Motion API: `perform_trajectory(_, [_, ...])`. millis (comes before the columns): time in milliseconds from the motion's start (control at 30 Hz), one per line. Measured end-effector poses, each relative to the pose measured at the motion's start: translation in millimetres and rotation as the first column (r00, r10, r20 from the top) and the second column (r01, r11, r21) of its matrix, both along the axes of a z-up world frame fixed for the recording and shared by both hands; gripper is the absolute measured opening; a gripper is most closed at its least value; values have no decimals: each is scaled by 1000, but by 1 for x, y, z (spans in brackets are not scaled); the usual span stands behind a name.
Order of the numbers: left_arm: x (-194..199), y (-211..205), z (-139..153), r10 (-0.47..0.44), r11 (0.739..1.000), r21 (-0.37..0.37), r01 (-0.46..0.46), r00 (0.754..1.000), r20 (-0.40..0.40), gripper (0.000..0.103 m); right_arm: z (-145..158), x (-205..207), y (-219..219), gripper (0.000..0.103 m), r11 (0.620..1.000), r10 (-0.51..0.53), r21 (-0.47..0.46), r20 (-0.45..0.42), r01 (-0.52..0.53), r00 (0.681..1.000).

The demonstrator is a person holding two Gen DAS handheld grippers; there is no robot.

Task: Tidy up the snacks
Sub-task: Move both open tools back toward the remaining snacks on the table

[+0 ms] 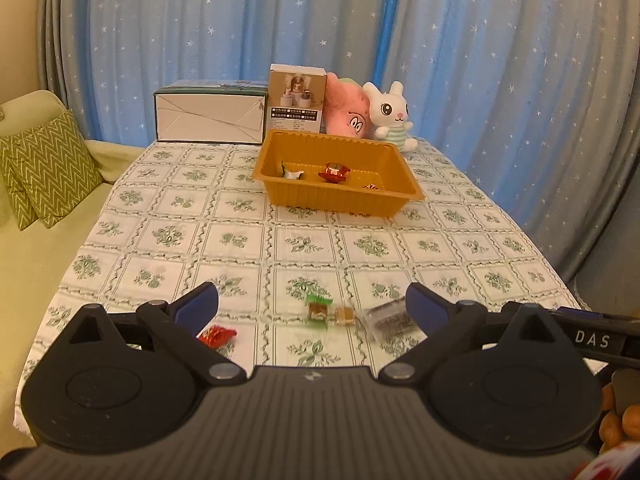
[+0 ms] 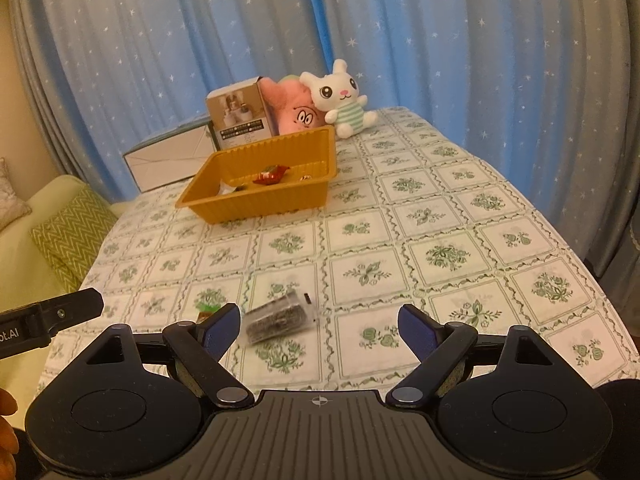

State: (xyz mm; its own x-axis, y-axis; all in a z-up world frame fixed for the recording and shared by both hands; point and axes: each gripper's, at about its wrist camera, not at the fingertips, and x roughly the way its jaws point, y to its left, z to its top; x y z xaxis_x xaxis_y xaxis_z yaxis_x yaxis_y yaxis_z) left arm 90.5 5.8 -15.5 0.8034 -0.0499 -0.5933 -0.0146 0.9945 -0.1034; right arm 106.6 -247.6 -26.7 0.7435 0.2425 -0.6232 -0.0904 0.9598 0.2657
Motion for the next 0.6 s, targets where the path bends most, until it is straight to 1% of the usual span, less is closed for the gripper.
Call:
perform_trajectory(267, [-17, 2, -4, 0, 1000, 31, 0, 1000, -19, 99, 2, -14, 2, 86, 1000, 17, -9, -2, -17, 1000])
perform_trajectory(400, [-23, 4, -13, -2, 999, 50, 5, 999, -53, 99, -2, -19, 3, 86, 1000, 27, -13, -15, -27, 1000])
perform_trajectory(600, [-27, 17, -27, 23, 998, 53, -18, 995, -95, 99, -8, -20, 4, 86, 999, 27, -23, -24, -28, 999])
